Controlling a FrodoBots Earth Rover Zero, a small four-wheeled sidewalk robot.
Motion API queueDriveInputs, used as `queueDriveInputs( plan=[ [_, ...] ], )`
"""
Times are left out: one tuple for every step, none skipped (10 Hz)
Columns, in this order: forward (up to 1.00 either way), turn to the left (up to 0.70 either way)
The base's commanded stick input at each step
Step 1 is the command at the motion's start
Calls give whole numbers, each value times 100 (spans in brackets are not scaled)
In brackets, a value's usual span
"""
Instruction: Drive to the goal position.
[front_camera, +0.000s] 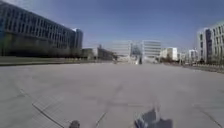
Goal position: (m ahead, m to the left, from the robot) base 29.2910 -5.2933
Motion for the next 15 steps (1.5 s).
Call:
queueDriveInputs(
  plan=[
    [100,0],
    [100,0],
    [100,0],
    [100,0],
    [100,0],
    [100,-40],
    [100,-40],
    [100,-40],
    [100,-40],
    [100,-40],
    [100,-40],
    [100,-40],
    [100,-40],
    [100,-40],
    [100,-40]
  ],
)
